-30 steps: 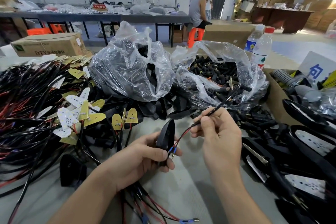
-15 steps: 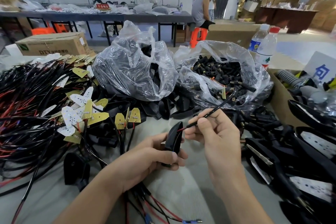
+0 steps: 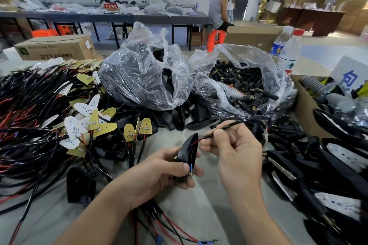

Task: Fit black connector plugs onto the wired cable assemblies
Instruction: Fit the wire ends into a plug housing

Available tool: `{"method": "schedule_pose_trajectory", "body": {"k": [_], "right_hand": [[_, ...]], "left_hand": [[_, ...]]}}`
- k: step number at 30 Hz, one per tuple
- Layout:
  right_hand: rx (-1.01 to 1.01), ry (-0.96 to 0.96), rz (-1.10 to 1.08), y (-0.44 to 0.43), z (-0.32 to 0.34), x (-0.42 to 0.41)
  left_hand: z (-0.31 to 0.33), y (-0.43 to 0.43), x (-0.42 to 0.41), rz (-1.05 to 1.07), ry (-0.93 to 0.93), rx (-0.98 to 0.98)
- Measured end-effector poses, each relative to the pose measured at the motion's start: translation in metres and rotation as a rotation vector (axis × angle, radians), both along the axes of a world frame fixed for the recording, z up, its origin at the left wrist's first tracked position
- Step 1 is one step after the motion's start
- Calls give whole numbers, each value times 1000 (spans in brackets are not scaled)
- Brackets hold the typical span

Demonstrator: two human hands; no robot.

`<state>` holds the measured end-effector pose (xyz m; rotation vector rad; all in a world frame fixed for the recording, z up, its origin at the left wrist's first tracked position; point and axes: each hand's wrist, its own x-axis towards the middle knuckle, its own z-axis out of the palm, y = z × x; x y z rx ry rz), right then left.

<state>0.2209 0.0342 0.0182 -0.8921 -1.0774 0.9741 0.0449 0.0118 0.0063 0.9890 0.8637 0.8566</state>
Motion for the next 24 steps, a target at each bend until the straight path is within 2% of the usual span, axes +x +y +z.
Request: {"method": "schedule_pose_trajectory", "body": {"k": [8, 19, 24], "right_hand": [[-95, 181, -23, -1, 5, -4], [-41, -19, 126, 0, 4, 4], [14, -55, 205, 4, 7, 12]], "left_hand": [[3, -2, 3, 8, 16, 11], [-4, 2, 1, 42, -60, 36], [-7, 6, 0, 180, -59, 49]]}}
